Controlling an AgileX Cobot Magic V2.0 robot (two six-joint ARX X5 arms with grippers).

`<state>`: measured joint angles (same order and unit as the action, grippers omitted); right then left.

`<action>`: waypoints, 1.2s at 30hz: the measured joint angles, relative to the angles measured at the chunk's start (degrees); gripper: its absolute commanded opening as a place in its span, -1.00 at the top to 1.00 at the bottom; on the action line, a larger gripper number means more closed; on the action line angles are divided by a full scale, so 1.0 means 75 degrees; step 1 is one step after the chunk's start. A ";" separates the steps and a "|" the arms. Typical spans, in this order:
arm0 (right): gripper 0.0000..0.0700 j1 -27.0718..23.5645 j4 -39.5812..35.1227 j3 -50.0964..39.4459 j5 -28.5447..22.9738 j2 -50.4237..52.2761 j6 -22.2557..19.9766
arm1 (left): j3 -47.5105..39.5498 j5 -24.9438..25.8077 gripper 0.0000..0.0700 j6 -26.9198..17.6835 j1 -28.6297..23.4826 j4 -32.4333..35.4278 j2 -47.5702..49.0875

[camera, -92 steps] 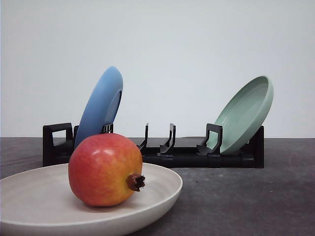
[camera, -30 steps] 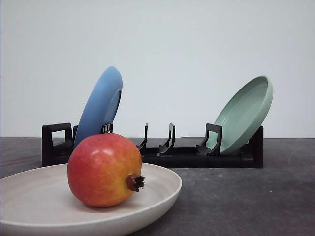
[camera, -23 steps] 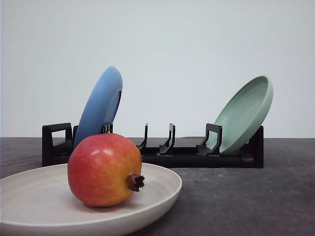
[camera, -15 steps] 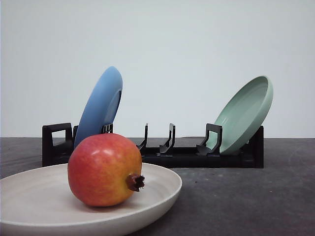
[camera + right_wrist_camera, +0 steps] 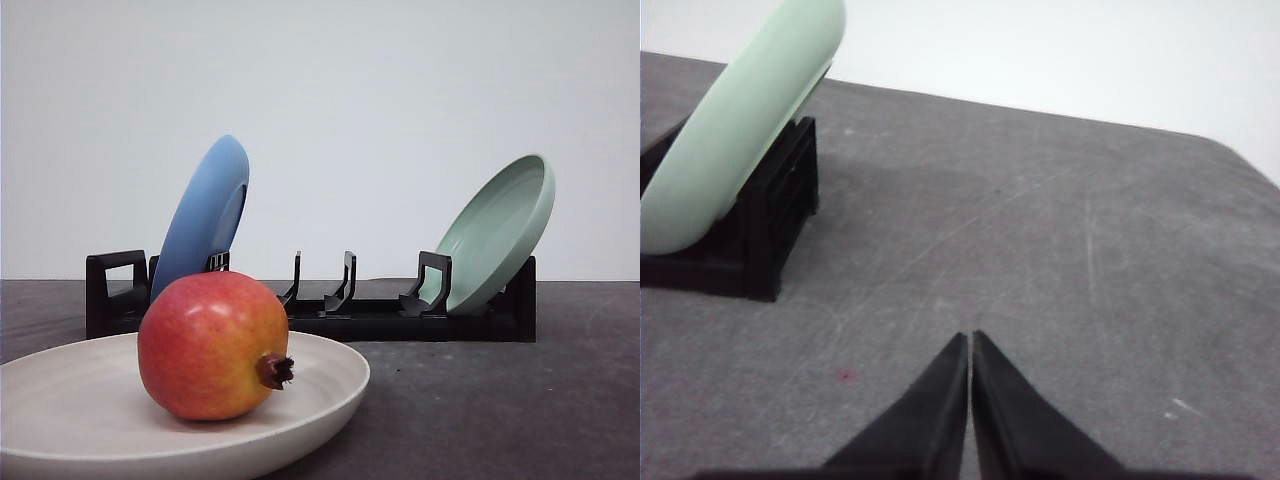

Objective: Place pomegranate in white plate

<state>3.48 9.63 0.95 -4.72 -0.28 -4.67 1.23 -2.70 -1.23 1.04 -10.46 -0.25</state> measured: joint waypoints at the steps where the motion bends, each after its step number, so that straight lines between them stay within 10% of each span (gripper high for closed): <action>1: 1.00 -0.0021 0.0000 0.0000 -0.0002 -0.0002 0.0000 | 0.0000 0.0000 1.00 0.0000 0.0000 0.0000 0.0000; 36: 1.00 -0.0029 -0.0023 -0.0003 0.0018 -0.0002 0.0000 | 0.0000 0.0000 1.00 0.0000 0.0000 0.0000 0.0000</action>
<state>3.27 9.45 0.93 -4.58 -0.30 -4.67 1.23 -2.70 -1.23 1.04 -10.46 -0.25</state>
